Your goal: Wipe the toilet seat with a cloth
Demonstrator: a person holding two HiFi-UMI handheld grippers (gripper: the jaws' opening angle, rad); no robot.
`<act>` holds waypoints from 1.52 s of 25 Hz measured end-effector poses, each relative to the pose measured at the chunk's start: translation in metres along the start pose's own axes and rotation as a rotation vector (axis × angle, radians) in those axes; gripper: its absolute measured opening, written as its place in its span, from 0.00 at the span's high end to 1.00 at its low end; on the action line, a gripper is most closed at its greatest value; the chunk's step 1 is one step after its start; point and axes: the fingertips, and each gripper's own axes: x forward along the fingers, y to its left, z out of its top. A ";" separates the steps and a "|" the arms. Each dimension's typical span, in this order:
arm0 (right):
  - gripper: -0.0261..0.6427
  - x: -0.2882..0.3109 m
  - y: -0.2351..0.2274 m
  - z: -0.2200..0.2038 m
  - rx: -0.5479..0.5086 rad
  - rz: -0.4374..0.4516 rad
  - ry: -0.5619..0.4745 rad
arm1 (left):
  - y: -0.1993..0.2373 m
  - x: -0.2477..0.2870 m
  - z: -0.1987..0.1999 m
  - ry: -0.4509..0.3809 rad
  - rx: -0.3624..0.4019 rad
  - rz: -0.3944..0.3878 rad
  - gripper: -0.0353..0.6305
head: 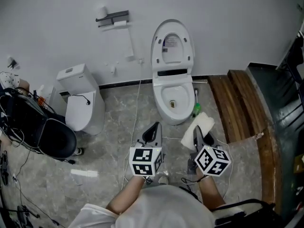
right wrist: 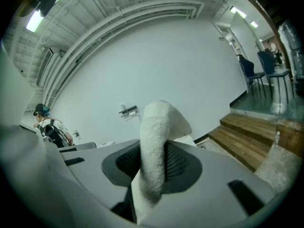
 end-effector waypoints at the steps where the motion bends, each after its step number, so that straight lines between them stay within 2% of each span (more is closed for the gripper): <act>1: 0.81 0.001 -0.003 0.000 0.000 0.000 0.004 | -0.001 0.004 -0.002 0.005 -0.002 -0.005 0.93; 9: 0.81 0.009 -0.013 -0.001 -0.008 -0.012 0.018 | 0.003 0.017 -0.011 0.025 -0.012 -0.007 0.93; 20: 0.81 0.045 -0.016 0.007 0.000 -0.013 0.021 | 0.019 0.058 0.000 0.009 0.004 -0.024 0.93; 30: 0.81 0.106 -0.021 0.034 -0.007 -0.011 0.007 | 0.033 0.127 0.020 -0.010 -0.002 -0.063 0.93; 38: 0.81 0.161 -0.038 0.047 0.022 -0.049 0.031 | 0.052 0.184 0.023 0.031 -0.005 -0.082 0.93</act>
